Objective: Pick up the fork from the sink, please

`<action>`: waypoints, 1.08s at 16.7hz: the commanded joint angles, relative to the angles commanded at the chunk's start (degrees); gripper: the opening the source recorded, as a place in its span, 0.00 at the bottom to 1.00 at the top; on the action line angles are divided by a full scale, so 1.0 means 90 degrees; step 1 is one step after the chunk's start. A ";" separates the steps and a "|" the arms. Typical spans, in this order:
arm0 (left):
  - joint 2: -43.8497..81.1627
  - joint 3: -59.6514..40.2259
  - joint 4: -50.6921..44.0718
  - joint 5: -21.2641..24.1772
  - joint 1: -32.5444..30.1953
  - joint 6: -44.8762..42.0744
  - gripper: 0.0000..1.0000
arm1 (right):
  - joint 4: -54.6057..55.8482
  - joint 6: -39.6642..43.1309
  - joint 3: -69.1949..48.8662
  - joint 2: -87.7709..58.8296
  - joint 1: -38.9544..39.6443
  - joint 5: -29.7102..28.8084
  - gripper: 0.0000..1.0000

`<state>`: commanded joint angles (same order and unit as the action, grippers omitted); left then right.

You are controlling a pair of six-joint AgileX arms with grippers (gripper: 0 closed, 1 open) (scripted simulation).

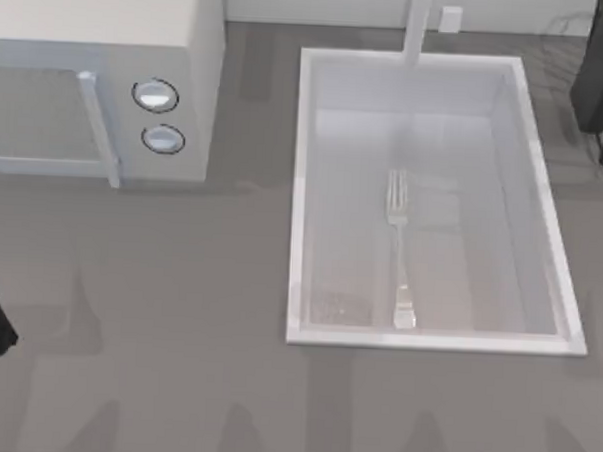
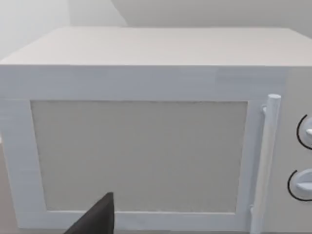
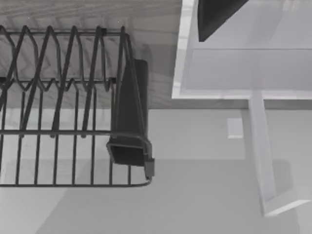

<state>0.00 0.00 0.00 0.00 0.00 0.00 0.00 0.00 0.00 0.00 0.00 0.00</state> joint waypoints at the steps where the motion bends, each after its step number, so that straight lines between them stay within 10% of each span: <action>1: 0.0000 0.0000 0.0000 0.0000 0.0000 0.0000 1.00 | 0.0000 0.0000 0.0000 0.0000 0.0000 0.0000 1.00; 18: 0.0000 0.0000 0.0000 0.0000 0.0000 0.0000 1.00 | -0.0093 -0.0028 -0.0159 -0.0161 0.0032 0.0003 1.00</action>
<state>0.00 0.00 0.00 0.00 0.00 0.00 -0.84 -0.25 -1.44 -1.45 0.28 0.02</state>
